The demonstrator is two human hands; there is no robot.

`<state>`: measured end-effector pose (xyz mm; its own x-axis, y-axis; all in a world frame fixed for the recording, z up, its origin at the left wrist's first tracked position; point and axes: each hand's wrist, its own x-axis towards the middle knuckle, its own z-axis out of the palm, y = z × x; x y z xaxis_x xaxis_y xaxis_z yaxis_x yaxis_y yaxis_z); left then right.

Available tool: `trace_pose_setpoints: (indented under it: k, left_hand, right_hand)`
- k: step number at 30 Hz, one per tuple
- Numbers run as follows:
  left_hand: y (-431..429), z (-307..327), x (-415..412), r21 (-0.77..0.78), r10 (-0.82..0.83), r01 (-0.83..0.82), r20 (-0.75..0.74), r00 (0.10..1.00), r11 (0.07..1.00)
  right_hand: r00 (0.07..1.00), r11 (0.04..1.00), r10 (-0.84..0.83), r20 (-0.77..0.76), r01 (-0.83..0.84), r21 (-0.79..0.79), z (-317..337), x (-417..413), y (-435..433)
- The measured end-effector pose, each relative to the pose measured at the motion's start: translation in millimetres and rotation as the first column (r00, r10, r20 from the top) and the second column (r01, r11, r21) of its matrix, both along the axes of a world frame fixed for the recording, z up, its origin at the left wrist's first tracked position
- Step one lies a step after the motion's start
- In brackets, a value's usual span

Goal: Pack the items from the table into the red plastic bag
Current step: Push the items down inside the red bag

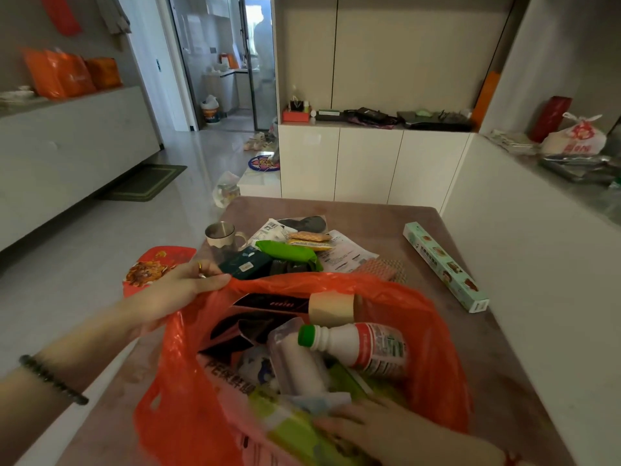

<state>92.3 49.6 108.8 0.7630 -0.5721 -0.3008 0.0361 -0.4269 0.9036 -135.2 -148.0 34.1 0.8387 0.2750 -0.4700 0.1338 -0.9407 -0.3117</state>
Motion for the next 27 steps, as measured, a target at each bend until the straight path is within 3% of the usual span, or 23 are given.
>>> trace_pose_setpoints:
  k: [1,2,4,5,6,8,9,17,24,27]
  left_hand:
    - [-1.1,-0.8,0.1,-0.006,-0.001,0.001,-0.004,1.000,1.000]
    - [-1.2,-1.2,0.2,-0.015,0.000,0.000,-0.010,1.000,1.000]
    - [-1.1,-1.2,0.5,-0.034,0.014,-0.015,-0.026,1.000,0.999]
    - [-0.9,-1.6,0.5,-0.039,0.021,-0.022,-0.033,0.999,0.999]
    - [-0.6,-1.5,0.0,-0.040,0.028,-0.029,-0.034,0.999,0.999]
    - [-0.4,-1.4,-0.7,-0.040,0.042,-0.043,-0.020,0.999,0.998]
    - [-0.6,-1.1,-1.4,-0.045,0.051,-0.052,-0.017,0.999,0.998]
    - [-7.2,1.5,-4.8,-0.150,0.118,-0.122,-0.034,0.992,0.981]
    - [-28.3,15.0,-12.8,-0.281,0.135,-0.128,0.006,0.991,0.951]
    - [-37.3,17.2,-15.2,-0.306,0.162,-0.151,0.013,0.987,0.940]
  right_hand:
    - [0.985,0.999,-0.043,0.168,0.042,0.012,2.2,2.0,-10.1]
    - [0.899,0.990,-0.129,0.418,0.142,0.000,4.6,4.3,-25.3]
    - [0.592,0.870,-0.342,0.729,0.493,0.008,11.5,6.1,-53.8]
    - [0.509,0.751,-0.478,0.716,0.659,0.032,15.2,5.3,-66.4]
    - [0.491,0.659,-0.597,0.635,0.752,0.037,15.9,4.5,-78.9]
    - [0.534,0.622,-0.747,0.396,0.771,0.136,14.9,0.9,-101.3]
    - [0.548,0.632,-0.759,0.350,0.749,0.198,16.9,-1.9,-108.1]
    - [0.259,0.484,-0.859,0.442,0.693,0.534,37.4,-13.8,-126.2]
    - [-0.015,0.282,-0.933,0.360,0.593,0.754,45.0,-4.5,-143.4]
    - [-0.024,0.280,-0.927,0.374,0.617,0.735,43.0,-3.2,-154.6]
